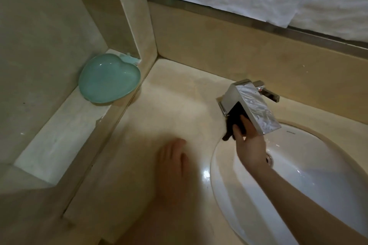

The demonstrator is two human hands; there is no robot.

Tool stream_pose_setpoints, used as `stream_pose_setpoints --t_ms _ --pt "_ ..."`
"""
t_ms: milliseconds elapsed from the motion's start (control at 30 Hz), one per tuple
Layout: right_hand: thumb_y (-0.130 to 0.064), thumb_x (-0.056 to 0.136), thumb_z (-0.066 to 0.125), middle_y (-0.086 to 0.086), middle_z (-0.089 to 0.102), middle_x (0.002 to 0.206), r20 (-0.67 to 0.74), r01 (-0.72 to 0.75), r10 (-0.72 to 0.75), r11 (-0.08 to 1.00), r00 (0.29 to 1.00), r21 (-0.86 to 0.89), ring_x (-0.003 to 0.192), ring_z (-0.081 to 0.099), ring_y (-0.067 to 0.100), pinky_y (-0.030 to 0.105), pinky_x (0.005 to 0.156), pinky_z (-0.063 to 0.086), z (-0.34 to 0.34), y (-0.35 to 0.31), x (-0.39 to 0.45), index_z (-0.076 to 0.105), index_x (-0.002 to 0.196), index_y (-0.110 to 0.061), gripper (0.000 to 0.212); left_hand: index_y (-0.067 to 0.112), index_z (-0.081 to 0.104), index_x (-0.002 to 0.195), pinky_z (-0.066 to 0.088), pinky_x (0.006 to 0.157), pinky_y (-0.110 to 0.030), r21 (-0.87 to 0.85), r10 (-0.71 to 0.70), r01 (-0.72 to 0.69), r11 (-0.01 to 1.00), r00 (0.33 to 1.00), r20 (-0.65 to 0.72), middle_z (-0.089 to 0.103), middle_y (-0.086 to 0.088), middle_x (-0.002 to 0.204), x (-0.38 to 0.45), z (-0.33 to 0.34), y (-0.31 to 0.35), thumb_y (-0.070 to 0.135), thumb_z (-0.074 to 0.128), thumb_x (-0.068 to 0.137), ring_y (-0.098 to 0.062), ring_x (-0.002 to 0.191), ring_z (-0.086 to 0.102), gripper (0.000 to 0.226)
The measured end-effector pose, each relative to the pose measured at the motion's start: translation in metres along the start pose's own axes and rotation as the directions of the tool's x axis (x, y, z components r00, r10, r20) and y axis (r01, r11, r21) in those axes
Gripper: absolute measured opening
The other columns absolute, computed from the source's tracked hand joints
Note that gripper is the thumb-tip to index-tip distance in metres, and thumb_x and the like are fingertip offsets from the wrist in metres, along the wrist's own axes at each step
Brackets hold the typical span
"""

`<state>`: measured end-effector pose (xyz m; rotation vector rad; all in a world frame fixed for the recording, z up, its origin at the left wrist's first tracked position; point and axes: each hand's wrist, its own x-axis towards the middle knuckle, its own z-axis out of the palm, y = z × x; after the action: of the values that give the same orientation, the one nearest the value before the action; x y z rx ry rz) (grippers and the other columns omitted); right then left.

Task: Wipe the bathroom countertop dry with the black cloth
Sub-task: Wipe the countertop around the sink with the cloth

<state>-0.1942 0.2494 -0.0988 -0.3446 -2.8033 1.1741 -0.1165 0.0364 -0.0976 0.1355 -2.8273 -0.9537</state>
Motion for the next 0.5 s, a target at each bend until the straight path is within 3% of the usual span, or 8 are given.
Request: stream_pose_setpoints --t_ms 67,133,300,367,433,500 --pt "-0.019 0.096 0.059 0.009 0.06 0.133 0.059 0.164 -0.158 0.98 0.986 -0.115 0.104 0.058 0.027 0.025 0.085 0.04 0.011 -0.009 -0.018 0.064 0.126 -0.012 0.031 0.01 0.058 0.13 0.036 0.105 -0.037 0.076 -0.064 0.065 0.995 0.998 -0.014 0.058 -0.008 0.131 0.019 -0.007 -0.025 0.02 0.037 0.094 -0.028 0.12 0.051 0.043" --pt "-0.019 0.095 0.058 0.003 0.057 0.139 0.177 0.337 -0.31 0.93 0.934 -0.147 0.1 0.055 0.025 0.026 0.086 0.041 0.015 -0.02 -0.04 0.067 0.124 -0.016 0.03 0.01 0.053 0.137 0.032 0.111 -0.039 0.118 -0.09 0.09 0.989 0.996 -0.007 0.051 -0.008 0.143 0.025 -0.004 -0.036 0.023 0.031 0.098 -0.027 0.131 0.045 0.047" --pt "-0.023 0.097 0.051 -0.009 0.059 0.132 0.481 0.496 -0.392 0.862 0.784 -0.106 0.093 0.054 0.018 0.024 0.081 0.045 -0.004 -0.036 -0.064 0.065 0.122 -0.024 0.029 0.012 0.052 0.141 0.032 0.112 -0.041 0.172 -0.078 0.077 0.982 0.997 -0.005 0.05 -0.008 0.146 0.025 0.002 -0.036 0.025 0.027 0.101 -0.027 0.135 0.044 0.049" --pt "-0.018 0.097 0.054 -0.01 0.065 0.118 0.417 0.465 -0.382 0.877 0.825 -0.116 0.088 0.053 0.013 0.023 0.077 0.042 -0.019 -0.041 -0.052 0.066 0.119 -0.024 0.025 0.012 0.055 0.138 0.033 0.109 -0.041 0.184 -0.075 0.076 0.98 0.997 -0.012 0.052 -0.008 0.144 0.027 0.002 -0.036 0.025 0.029 0.1 -0.027 0.132 0.046 0.048" --pt "-0.014 0.096 0.06 -0.01 0.066 0.107 0.193 0.3 -0.273 0.946 0.942 -0.124 0.085 0.049 0.006 0.021 0.072 0.038 -0.022 -0.044 -0.028 0.066 0.118 -0.021 0.024 0.013 0.057 0.136 0.031 0.108 -0.039 0.195 -0.068 0.069 0.978 0.998 -0.009 0.053 -0.008 0.142 0.028 0.001 -0.035 0.024 0.032 0.099 -0.028 0.13 0.047 0.047" --pt "-0.022 0.097 0.06 -0.005 0.063 0.112 0.03 0.101 -0.099 0.991 0.995 -0.088 0.094 0.054 0.008 0.02 0.079 0.039 -0.014 -0.043 -0.002 0.064 0.125 -0.018 0.029 0.014 0.058 0.135 0.029 0.107 -0.038 0.198 -0.06 0.059 0.979 0.998 -0.002 0.054 -0.008 0.142 0.028 0.001 -0.036 0.024 0.032 0.098 -0.028 0.129 0.048 0.046"
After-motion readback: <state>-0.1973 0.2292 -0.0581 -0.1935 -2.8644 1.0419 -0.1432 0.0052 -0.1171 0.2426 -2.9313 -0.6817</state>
